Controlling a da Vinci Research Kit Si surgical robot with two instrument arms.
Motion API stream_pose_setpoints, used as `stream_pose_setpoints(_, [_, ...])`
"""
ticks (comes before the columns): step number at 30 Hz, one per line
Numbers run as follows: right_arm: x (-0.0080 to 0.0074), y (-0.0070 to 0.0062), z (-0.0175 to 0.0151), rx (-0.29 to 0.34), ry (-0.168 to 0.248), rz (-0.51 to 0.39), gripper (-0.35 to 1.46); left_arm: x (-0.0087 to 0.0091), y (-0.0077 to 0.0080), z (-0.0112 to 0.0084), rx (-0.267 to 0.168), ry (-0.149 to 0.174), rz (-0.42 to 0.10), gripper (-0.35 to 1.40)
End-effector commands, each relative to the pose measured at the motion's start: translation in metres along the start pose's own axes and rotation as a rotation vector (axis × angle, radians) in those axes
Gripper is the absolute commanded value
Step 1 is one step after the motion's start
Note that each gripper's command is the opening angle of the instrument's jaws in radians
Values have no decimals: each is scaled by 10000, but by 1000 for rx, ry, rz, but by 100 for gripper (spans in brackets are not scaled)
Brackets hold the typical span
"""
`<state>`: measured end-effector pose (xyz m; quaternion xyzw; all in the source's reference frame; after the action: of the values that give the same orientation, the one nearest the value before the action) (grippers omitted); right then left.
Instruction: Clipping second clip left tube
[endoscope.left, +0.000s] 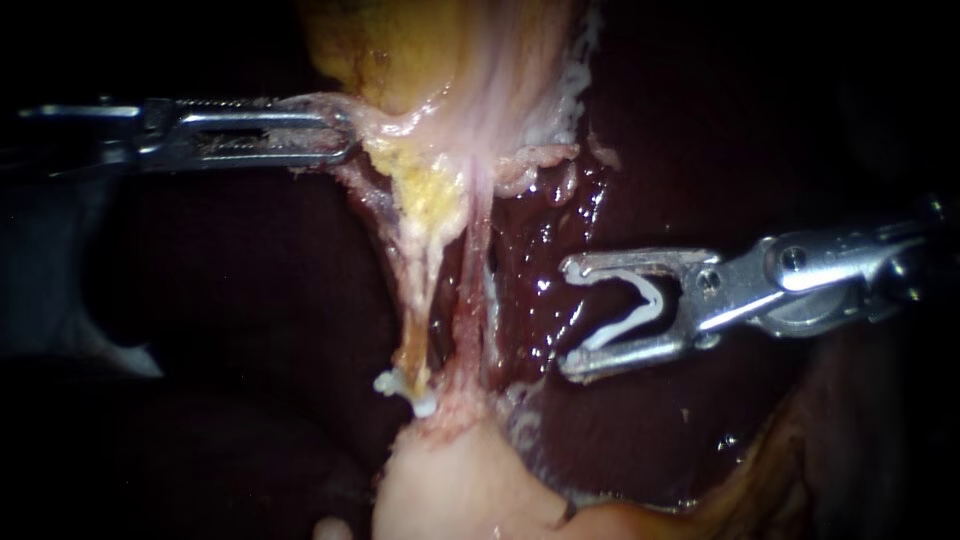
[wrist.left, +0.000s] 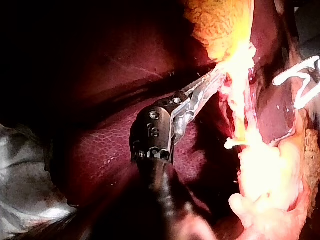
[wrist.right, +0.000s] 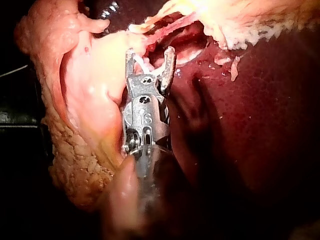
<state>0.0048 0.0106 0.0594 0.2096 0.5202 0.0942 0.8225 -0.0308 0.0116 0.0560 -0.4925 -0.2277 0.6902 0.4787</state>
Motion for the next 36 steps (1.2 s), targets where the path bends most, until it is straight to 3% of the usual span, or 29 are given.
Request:
stream_pose_setpoints(1, [0, 0, 1, 2, 1, 0, 50, 1, 1, -3, -2, -1, -1, -35])
stream_pose_setpoints(5, [0, 0, 1, 2, 1, 0, 50, 18, 9, -26, -16, -11, -12, -35])
stream_pose_setpoints(9, [0, -1, 1, 5, 1, -1, 50, 40, 22, -59, -13, 20, -29, -35])
stream_pose_setpoints(12, [1, -3, 1, 11, 2, -1, 50, 44, 26, -73, -10, 26, -34, -35])
stream_pose_setpoints(19, [11, -17, 23, 34, 6, 19, 50, 37, 26, -69, -5, 29, -30, -35])
stream_pose_setpoints(25, [16, -30, 65, 54, 15, 61, 50, 34, 26, -66, -3, 31, -28, -35])
stream_pose_setpoints(36, [1, -22, 125, 86, 34, 96, 50, 32, 26, -64, -1, 32, -27, -35])
